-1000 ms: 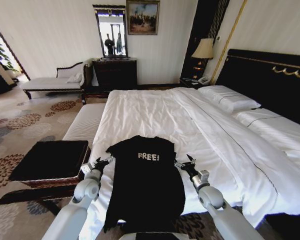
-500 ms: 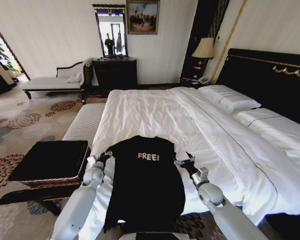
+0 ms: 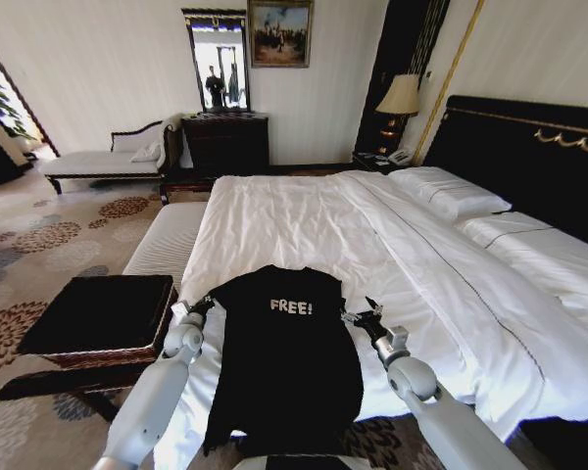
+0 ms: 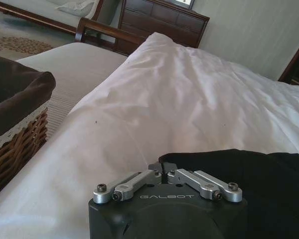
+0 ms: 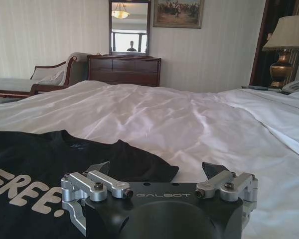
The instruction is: Fold the clothes on the bed and place them into the basket.
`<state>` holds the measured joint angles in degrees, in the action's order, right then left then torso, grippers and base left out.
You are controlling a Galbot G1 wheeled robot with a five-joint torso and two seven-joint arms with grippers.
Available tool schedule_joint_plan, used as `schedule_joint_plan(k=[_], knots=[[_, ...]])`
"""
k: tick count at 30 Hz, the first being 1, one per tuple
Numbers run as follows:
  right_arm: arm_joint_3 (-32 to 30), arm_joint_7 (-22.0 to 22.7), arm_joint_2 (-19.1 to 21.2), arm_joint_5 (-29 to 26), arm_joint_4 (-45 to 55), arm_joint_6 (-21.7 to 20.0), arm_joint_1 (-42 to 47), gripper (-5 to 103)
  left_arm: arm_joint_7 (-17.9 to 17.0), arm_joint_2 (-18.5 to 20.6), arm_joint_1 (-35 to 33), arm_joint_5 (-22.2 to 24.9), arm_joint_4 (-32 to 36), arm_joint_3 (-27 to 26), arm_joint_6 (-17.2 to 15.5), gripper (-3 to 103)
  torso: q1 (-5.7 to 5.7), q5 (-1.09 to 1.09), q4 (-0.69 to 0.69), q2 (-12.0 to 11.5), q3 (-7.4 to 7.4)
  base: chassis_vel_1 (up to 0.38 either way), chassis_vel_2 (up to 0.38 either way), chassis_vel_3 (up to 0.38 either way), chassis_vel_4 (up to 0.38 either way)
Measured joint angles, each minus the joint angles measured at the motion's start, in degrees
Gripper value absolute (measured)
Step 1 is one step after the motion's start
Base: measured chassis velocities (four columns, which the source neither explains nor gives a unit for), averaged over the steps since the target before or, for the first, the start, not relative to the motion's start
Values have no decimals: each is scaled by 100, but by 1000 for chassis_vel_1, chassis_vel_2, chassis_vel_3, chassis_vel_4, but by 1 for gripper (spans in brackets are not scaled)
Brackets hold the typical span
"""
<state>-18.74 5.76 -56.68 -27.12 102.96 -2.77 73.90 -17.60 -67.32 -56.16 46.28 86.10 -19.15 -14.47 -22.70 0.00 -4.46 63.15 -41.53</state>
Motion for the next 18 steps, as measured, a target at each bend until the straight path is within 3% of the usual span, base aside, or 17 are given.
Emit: schedule_joint_plan(k=[5,10,15,18], knots=[[-4,5,11,-6,11,0,-43,100,-86,248,-71,-69,401,117,-305,0,0,0,2,0,0,0,0,0,0],[0,4,31,-22,11,0,-74,100,-202,529,-13,172,964,524,-634,0,0,0,0,0,0,0,0,0,0],[-9,2,27,-23,34,6,-84,100,-214,923,244,86,1294,1388,-727,0,0,0,1,0,0,0,0,0,0],[-54,-6,22,-24,43,28,-59,100,-373,1072,616,266,1422,1943,-859,0,1,-1,1,0,0,0,0,0,0]])
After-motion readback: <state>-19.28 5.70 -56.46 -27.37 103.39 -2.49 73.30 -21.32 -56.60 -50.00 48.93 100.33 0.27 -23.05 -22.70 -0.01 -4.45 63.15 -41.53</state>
